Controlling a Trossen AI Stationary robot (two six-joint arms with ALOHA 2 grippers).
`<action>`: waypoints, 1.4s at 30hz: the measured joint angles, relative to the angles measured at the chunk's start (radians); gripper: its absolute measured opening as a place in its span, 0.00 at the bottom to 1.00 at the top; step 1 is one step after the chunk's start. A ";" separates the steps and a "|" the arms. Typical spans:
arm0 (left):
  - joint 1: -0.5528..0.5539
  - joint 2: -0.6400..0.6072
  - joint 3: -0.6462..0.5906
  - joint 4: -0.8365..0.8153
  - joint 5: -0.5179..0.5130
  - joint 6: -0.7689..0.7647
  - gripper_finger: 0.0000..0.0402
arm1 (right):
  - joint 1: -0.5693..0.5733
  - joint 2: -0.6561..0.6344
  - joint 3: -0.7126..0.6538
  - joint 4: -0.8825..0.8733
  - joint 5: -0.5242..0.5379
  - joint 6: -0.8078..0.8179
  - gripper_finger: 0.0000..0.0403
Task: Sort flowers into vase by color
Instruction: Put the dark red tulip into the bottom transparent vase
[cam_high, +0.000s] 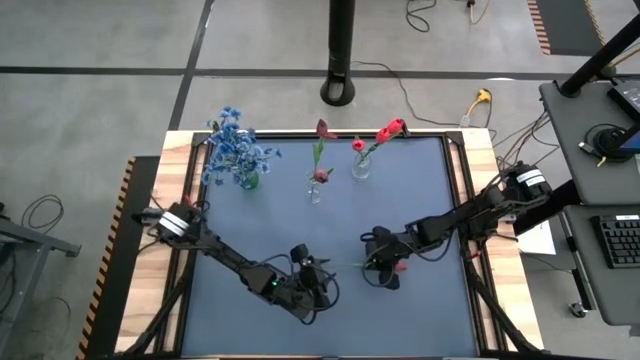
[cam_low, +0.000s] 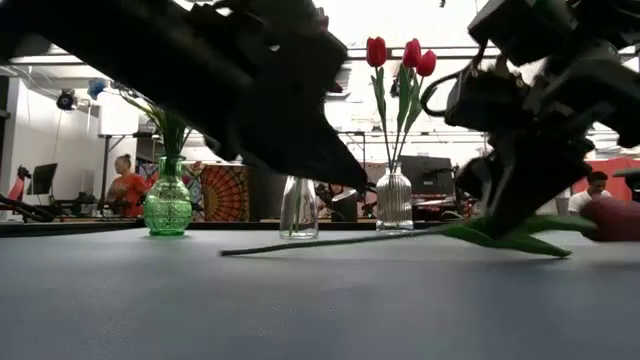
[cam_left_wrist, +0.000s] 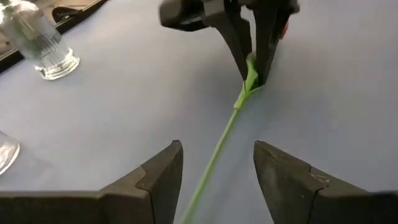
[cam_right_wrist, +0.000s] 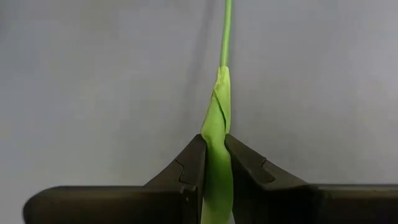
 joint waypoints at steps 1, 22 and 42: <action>0.004 0.016 0.016 -0.002 0.000 0.012 0.45 | 0.001 0.000 0.007 0.004 0.000 -0.011 0.11; 0.018 0.087 0.124 -0.100 0.029 0.102 0.47 | 0.001 0.000 0.179 -0.097 0.014 -0.181 0.11; 0.018 0.087 0.126 -0.102 0.027 0.102 0.00 | 0.000 -0.002 0.251 -0.154 0.014 -0.220 0.13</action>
